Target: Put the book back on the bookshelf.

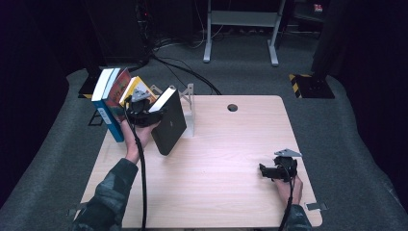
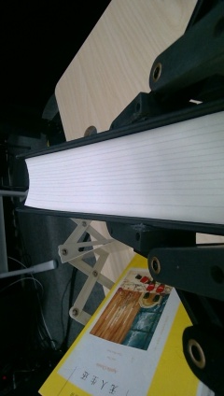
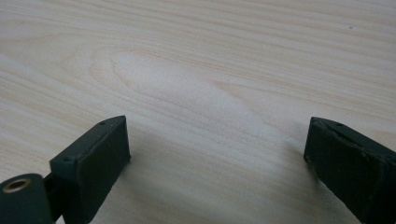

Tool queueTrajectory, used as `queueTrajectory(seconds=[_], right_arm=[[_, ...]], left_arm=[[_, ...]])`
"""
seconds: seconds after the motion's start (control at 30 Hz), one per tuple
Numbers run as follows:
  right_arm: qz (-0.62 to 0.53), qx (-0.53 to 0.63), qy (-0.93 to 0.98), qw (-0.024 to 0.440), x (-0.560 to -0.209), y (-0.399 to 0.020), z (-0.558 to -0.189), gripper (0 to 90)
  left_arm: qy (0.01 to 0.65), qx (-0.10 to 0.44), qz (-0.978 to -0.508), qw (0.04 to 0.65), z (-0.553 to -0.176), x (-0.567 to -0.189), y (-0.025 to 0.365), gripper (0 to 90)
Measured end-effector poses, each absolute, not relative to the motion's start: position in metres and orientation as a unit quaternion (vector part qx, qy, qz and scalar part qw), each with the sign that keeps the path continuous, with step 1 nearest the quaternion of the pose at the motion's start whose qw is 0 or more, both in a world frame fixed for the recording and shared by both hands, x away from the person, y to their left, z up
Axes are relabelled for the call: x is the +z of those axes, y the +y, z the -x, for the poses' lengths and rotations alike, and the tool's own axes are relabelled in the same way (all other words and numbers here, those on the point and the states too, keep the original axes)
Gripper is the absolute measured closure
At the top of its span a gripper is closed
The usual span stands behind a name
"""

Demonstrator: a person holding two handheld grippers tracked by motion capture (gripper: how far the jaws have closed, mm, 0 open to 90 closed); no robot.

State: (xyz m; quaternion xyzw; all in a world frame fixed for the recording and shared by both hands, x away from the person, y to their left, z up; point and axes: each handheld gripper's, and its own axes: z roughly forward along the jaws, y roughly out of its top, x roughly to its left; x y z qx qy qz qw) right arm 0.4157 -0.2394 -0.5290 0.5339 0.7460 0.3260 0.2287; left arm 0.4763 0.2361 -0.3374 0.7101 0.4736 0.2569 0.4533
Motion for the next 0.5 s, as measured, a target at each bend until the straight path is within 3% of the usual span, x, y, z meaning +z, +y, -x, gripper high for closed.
queueTrajectory(seconds=[0.5], right_arm=[[-0.531,0.327,0.748,0.227,-0.529,-0.24,-0.416,6.6]], left_arm=[[0.516,0.264,-0.667,0.468,-0.517,-0.349,0.219,54.2]])
